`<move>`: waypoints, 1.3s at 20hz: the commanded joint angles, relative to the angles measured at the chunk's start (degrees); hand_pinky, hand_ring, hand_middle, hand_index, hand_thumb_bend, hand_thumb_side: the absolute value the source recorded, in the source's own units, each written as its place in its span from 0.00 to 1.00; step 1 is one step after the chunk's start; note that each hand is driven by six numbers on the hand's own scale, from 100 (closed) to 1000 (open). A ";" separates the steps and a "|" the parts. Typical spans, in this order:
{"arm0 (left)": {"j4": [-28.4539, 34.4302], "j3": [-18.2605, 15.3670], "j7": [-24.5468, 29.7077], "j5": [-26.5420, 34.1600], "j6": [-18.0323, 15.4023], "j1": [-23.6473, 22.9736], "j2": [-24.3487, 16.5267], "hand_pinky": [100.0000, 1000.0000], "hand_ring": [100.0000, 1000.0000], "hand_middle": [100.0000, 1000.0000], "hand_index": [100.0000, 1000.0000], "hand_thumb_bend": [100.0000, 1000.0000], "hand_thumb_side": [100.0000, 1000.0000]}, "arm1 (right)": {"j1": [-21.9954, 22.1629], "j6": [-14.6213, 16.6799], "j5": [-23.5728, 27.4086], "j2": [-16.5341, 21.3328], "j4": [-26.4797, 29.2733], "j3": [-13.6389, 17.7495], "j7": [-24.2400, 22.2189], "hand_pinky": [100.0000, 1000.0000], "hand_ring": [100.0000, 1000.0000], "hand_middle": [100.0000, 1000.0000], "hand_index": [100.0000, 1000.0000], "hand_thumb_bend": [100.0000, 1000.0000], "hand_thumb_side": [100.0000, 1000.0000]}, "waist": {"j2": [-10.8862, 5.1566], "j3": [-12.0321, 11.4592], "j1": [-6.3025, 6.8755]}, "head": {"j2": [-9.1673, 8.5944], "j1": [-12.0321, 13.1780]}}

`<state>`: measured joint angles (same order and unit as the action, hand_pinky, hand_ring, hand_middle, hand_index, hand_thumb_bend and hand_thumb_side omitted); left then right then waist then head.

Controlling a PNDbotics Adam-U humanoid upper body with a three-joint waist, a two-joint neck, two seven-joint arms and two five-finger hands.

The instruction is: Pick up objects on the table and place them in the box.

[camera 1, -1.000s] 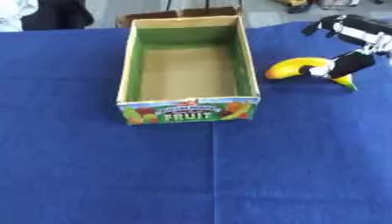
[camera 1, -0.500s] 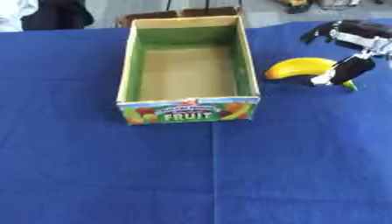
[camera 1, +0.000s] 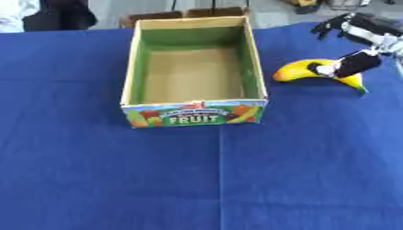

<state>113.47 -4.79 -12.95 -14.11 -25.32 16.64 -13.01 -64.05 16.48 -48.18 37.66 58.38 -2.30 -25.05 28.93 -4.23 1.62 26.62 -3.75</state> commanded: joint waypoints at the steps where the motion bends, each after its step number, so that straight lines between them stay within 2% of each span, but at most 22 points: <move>1: 1.12 0.11 0.00 0.14 0.28 0.17 -0.46 0.70 0.77 0.78 0.91 0.00 0.91 | -1.47 0.30 -1.98 0.95 -0.56 0.43 0.09 0.78 0.97 0.73 0.88 0.32 0.34 | -15.43 -0.06 -0.20 | -0.77 -0.12; 4: 1.12 0.13 0.04 0.14 0.31 0.18 -0.42 0.70 0.77 0.78 0.91 0.00 0.91 | -1.47 0.63 -3.60 0.69 -1.51 0.44 0.34 0.79 0.99 0.75 0.85 0.30 0.33 | -15.37 -0.13 -0.14 | -0.84 -0.16; 8: 1.12 0.14 0.07 0.15 0.37 0.18 -0.36 0.70 0.77 0.78 0.90 0.00 0.91 | -1.61 0.90 -4.62 0.14 -2.65 0.63 1.20 0.77 0.97 0.70 0.84 0.26 0.36 | -15.30 -0.14 -0.04 | -0.91 -0.24; 10: 1.12 0.17 0.10 0.14 0.45 0.17 -0.29 0.70 0.77 0.78 0.90 0.00 0.91 | -1.83 0.73 -4.67 -0.19 -3.22 0.78 2.15 0.76 0.95 0.67 0.84 0.20 0.38 | -15.27 -0.12 -0.03 | -0.95 -0.30; 13: 1.12 0.17 0.10 0.14 0.51 0.13 -0.24 0.70 0.76 0.78 0.90 0.00 0.91 | -2.09 0.53 -5.18 -0.51 -4.32 0.90 3.55 0.74 0.93 0.67 0.84 0.12 0.36 | -15.24 -0.17 -0.03 | -0.98 -0.35; 21: 1.12 0.15 0.09 0.14 0.77 0.12 -0.11 0.70 0.76 0.78 0.90 0.00 0.90 | -2.11 1.30 -5.66 -0.61 -5.63 0.90 3.72 0.74 0.92 0.66 0.84 0.05 0.33 | -15.08 -0.09 -0.08 | -0.93 -0.32; 26: 1.12 0.19 0.10 0.14 0.86 0.15 -0.08 0.70 0.76 0.78 0.90 0.00 0.90 | -2.14 1.33 -5.12 -0.51 -5.62 0.97 3.04 0.73 0.91 0.65 0.84 0.04 0.33 | -15.06 0.05 -0.07 | -0.93 -0.28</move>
<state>113.47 -4.49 -12.78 -14.11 -24.60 16.64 -12.51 -64.84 17.74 -53.58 35.98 52.30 -1.79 -21.84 28.93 -4.25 1.62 26.58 -3.99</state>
